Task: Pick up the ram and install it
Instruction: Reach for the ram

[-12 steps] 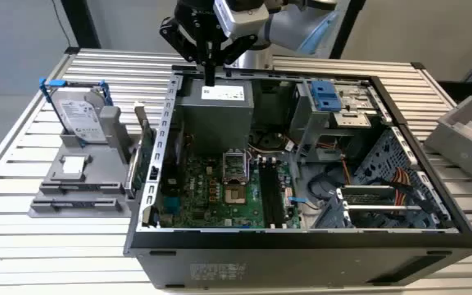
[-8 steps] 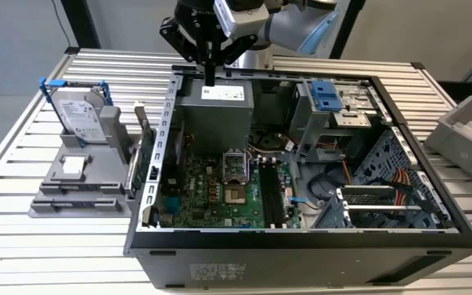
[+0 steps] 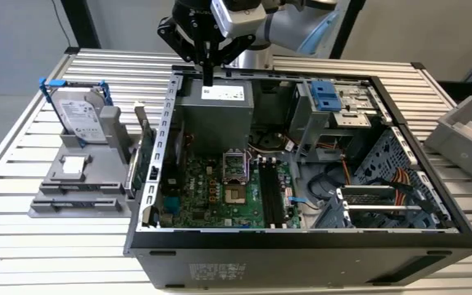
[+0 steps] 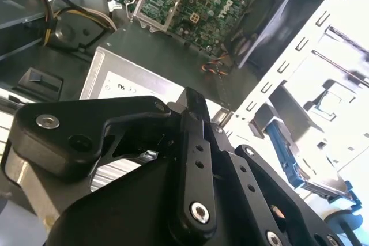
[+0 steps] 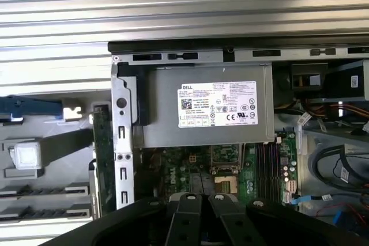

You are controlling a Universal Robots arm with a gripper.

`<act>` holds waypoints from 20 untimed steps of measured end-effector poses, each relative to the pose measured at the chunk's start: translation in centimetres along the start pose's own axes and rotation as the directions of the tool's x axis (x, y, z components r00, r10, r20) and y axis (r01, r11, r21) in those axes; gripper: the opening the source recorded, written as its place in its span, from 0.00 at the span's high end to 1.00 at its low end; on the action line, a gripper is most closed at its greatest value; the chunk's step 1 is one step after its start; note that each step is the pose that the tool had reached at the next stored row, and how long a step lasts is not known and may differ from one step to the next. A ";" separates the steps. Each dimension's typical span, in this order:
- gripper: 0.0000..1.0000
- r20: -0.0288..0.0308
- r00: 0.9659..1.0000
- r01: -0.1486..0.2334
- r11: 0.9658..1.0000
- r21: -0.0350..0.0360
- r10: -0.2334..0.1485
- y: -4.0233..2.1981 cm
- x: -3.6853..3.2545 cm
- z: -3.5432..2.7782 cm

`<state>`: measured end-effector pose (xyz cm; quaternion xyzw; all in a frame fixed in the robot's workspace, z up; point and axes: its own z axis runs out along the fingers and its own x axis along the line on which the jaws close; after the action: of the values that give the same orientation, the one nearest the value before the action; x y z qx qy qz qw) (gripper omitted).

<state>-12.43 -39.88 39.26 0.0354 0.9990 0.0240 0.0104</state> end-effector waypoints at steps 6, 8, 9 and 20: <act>1.00 0.000 1.000 0.000 1.000 0.000 0.000 -0.03 0.34 -0.01; 1.00 0.000 1.000 0.000 1.000 0.000 0.000 -0.04 0.53 -0.02; 1.00 0.000 1.000 0.000 1.000 0.000 0.000 -0.05 0.60 -0.01; 1.00 0.000 1.000 0.000 1.000 0.000 0.000 -0.14 1.93 -0.05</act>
<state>-14.36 -39.89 39.26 0.0354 0.9990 0.0240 0.0101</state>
